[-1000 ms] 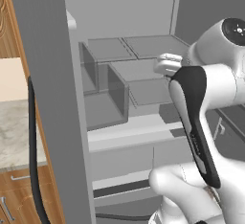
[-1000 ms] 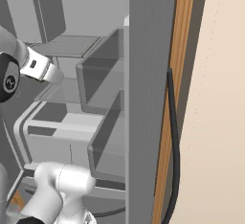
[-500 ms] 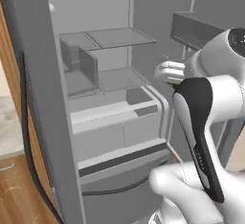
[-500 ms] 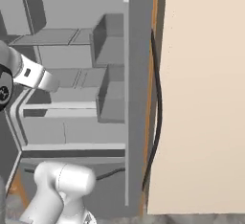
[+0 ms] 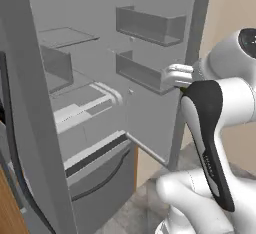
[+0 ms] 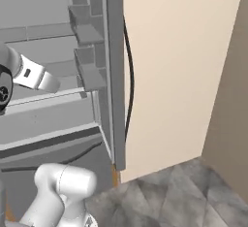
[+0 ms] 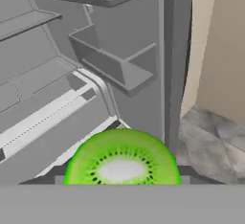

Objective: Place the cold items (kiwi and tomato) from the fridge in one tupperware on the dining counter. Place the warm items (hot dog and kebab skewer) in the stove area in another tupperware.

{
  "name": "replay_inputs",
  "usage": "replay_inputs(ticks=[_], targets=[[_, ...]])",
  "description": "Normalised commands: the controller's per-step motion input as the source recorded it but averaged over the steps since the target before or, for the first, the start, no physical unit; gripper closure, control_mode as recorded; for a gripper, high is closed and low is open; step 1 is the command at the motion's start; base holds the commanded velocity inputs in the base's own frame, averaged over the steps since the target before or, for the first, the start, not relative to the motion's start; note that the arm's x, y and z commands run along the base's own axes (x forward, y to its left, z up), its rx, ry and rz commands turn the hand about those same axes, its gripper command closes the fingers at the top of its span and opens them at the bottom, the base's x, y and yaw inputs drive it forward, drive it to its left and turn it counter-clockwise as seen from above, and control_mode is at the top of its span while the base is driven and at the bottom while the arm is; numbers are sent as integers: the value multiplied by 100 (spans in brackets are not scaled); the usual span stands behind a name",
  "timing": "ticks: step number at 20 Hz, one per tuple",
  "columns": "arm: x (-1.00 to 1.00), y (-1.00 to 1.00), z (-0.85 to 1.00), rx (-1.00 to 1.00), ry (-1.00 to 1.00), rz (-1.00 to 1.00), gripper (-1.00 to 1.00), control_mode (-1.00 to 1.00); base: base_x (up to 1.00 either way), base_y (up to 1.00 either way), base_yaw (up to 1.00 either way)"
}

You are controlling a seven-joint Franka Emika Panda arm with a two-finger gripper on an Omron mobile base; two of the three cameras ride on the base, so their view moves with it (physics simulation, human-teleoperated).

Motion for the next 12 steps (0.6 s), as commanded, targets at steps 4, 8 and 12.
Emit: replay_inputs(ticks=[4, 8, 12], targets=[[0, 0, 0, 0, 0, 0, 100, 100, -79, 8, -63], [0, 0, 0, 0, 0, 0, 100, 100, -75, 2, -63], [0, 0, 0, 0, 0, 0, 100, 100, -77, 1, -63]])
